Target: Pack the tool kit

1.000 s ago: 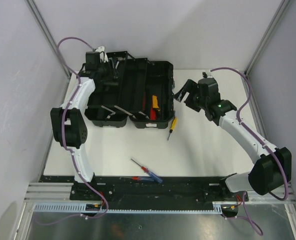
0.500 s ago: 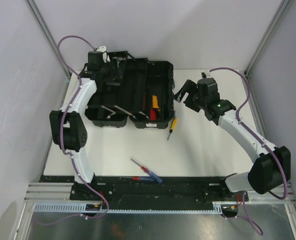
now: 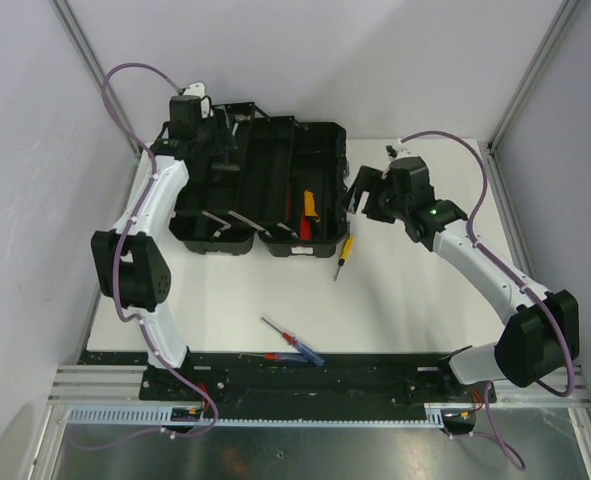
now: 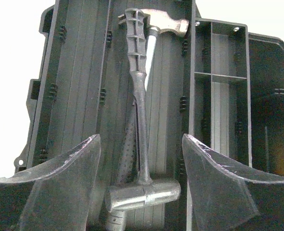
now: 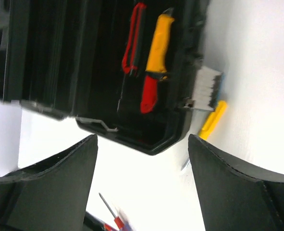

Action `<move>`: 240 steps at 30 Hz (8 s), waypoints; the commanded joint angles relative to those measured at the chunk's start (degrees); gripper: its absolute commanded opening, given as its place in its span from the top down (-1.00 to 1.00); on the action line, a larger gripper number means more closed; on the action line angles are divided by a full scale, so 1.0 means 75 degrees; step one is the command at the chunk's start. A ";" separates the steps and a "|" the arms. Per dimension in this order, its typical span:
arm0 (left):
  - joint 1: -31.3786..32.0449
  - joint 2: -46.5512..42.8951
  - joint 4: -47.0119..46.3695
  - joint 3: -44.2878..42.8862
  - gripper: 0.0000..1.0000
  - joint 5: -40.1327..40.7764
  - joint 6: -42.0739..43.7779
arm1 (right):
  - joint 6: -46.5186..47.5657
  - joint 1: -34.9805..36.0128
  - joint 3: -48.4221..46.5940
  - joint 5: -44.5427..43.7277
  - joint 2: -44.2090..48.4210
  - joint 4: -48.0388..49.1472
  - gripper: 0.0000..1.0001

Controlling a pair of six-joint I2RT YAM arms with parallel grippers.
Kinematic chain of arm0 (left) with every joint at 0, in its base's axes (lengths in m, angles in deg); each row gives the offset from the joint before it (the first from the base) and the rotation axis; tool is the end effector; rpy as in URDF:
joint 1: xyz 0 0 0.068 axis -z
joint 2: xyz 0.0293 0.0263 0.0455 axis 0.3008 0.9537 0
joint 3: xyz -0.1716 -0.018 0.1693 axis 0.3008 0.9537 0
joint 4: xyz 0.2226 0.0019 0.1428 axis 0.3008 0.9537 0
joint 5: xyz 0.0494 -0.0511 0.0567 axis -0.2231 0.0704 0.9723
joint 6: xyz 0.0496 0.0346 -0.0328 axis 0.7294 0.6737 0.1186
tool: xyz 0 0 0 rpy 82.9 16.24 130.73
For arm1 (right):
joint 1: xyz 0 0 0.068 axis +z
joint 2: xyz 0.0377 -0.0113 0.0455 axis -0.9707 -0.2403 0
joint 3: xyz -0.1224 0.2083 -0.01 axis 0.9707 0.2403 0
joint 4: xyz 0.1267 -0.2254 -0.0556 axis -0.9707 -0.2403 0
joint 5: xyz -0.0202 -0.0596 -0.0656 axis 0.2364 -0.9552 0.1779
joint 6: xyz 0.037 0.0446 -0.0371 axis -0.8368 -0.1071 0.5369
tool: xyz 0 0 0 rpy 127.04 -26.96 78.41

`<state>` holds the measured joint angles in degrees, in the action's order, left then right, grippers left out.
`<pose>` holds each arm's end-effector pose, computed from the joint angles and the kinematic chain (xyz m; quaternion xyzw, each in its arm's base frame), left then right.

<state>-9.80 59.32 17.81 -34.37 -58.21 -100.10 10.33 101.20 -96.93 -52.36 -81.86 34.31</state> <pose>0.4463 -0.0591 0.3128 -0.0588 0.8606 -0.0887 0.4981 0.3098 0.1500 0.2870 0.0501 0.8657 0.2764 0.4142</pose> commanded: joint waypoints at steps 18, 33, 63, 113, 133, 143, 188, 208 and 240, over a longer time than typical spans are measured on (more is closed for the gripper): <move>-0.0048 -0.3825 -0.0067 0.2005 -0.99 -0.0652 -0.0171 | 0.4397 0.4929 0.0973 0.0878 -0.1578 -0.0879 -0.63; -0.0046 -0.5249 0.0141 0.3551 -0.99 -0.0741 -0.0273 | 0.2829 0.6634 0.1110 -0.2226 -0.3021 -0.0144 -0.24; -0.0054 -0.4913 0.0265 0.3032 -0.99 -0.0639 -0.0184 | 0.0622 0.2801 -0.1249 -0.0492 -0.1425 0.3485 1.00; -0.0048 -0.5110 0.0499 0.3263 -0.99 -0.1207 -0.0278 | 0.3652 0.3162 -0.1518 0.0888 -0.1553 0.0539 -0.21; -0.0046 -0.5575 0.0567 0.4045 -0.99 -0.1508 -0.0635 | 0.4547 0.6968 0.0420 -0.0168 -0.2351 0.0369 0.44; -0.0054 -0.6112 0.0659 0.4780 -0.99 -0.1688 -0.0700 | 0.3799 0.8025 0.0443 -0.1774 -0.3364 0.1099 0.58; -0.0047 -0.6783 0.0738 0.5390 -0.99 -0.1601 -0.0556 | 0.4298 0.7431 0.0337 0.0267 -0.3912 -0.0045 0.49; -0.0054 -0.6745 0.0738 0.5350 -0.99 -0.1501 -0.0485 | 0.3642 0.7933 0.0289 -0.2401 -0.4315 0.0424 0.96; 0.0072 -0.5451 0.0761 0.3198 -0.96 -0.4827 -0.0071 | -0.0521 0.2281 0.0310 0.0908 0.0142 0.4341 1.00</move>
<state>-11.77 16.55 25.02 -7.92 -76.20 -106.00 20.43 124.19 -94.04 -55.29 -82.51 51.93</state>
